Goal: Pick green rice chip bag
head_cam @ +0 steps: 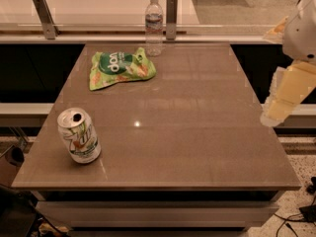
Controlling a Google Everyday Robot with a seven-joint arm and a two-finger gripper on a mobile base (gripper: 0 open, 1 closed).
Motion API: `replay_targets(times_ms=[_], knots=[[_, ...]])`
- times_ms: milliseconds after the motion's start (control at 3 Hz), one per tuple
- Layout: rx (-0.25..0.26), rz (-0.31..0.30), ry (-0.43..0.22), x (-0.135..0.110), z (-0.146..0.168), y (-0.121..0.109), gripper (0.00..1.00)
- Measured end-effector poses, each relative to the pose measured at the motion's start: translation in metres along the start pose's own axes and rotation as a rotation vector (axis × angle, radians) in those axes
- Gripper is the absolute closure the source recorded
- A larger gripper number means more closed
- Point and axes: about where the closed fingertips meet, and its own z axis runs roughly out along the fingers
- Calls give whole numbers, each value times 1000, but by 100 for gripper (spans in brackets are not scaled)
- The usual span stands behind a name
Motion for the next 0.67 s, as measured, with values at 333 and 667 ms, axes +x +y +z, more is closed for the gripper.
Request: replay_targets(times_ms=[333,667], knots=[[39,2,-77,-28,9,-15,0],[60,5,-166,-64,22,-30,0]])
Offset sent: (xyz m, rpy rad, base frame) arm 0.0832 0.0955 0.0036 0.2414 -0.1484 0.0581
